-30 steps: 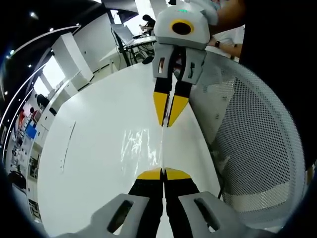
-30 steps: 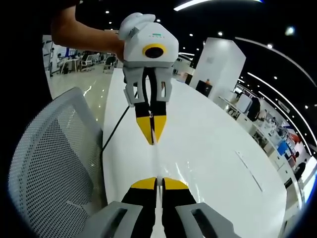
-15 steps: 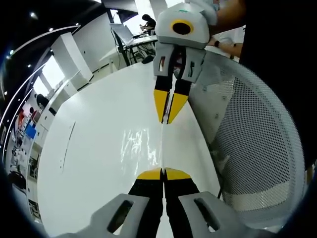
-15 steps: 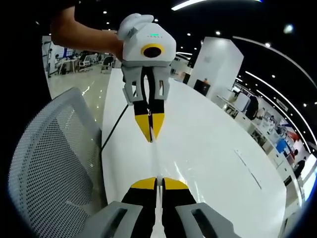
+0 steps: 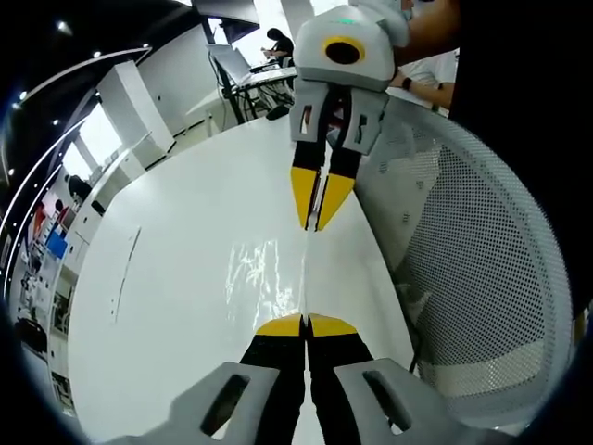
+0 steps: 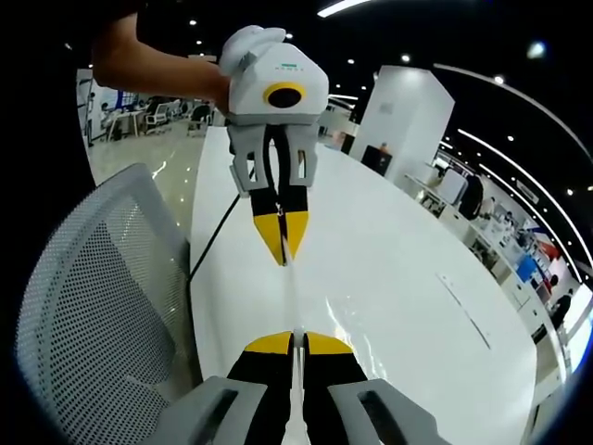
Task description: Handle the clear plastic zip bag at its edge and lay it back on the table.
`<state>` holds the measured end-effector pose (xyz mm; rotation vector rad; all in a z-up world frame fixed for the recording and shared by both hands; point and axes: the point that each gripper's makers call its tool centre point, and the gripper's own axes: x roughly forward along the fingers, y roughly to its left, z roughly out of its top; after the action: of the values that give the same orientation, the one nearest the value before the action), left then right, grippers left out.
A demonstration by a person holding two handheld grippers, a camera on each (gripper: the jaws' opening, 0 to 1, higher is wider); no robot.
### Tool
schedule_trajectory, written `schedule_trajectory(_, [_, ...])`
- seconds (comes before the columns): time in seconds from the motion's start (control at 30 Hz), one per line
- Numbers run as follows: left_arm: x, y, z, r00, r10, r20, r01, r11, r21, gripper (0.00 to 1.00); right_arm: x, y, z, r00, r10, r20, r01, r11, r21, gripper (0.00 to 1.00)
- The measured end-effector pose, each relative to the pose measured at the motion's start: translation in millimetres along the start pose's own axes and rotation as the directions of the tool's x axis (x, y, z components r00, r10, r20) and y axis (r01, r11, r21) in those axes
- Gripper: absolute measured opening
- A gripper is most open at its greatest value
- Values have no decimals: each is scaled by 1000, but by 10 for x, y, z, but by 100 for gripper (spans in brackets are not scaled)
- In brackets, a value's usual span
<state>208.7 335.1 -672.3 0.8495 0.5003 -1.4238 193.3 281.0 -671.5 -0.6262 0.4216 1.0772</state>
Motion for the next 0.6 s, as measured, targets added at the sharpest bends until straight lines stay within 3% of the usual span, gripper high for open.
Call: schedule_trajectory(0.6, [15, -2, -8, 1000, -12, 7, 12, 1000, -1, 0, -26, 0, -30, 1000, -11, -3, 11, 1000, 15, 0])
